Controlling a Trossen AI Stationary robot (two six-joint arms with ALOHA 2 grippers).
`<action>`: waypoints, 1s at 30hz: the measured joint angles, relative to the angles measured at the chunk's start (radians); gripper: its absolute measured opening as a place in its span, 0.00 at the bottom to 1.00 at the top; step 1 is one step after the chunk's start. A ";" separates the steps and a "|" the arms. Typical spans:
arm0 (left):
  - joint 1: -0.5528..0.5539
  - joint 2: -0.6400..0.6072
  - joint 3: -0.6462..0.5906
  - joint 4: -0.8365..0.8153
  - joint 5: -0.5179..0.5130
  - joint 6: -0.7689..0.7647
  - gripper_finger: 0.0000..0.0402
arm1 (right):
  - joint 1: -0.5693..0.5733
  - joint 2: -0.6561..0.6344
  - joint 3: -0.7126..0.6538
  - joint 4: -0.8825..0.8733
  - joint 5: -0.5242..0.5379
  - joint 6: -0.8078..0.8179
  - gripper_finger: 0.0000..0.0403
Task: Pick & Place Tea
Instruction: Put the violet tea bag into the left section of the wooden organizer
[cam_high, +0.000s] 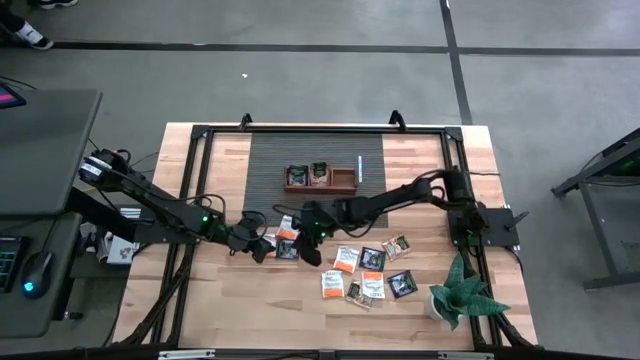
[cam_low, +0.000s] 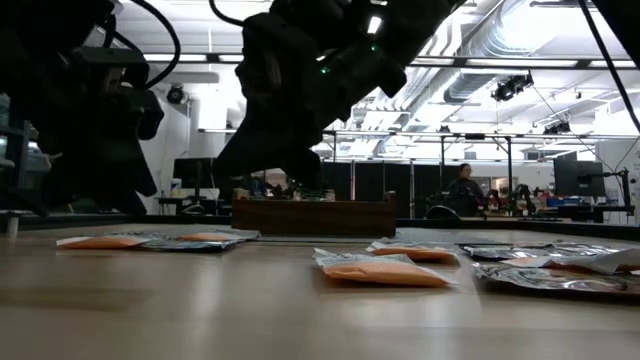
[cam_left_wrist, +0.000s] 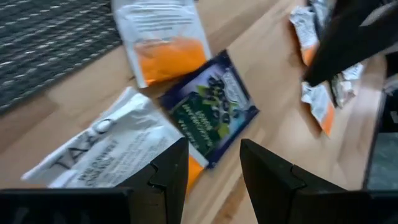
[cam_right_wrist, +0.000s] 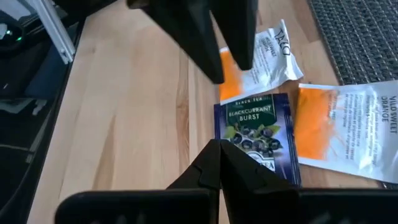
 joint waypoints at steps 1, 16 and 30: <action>0.000 0.000 0.000 -0.015 -0.009 -0.007 0.36 | 0.000 -0.001 0.000 0.003 -0.004 -0.007 0.00; 0.000 -0.002 0.004 -0.213 0.047 -0.064 0.36 | 0.000 -0.002 0.000 -0.033 -0.009 -0.135 0.00; 0.000 0.000 0.100 -0.216 0.021 -0.034 0.36 | 0.001 0.040 -0.002 -0.029 -0.009 -0.192 0.00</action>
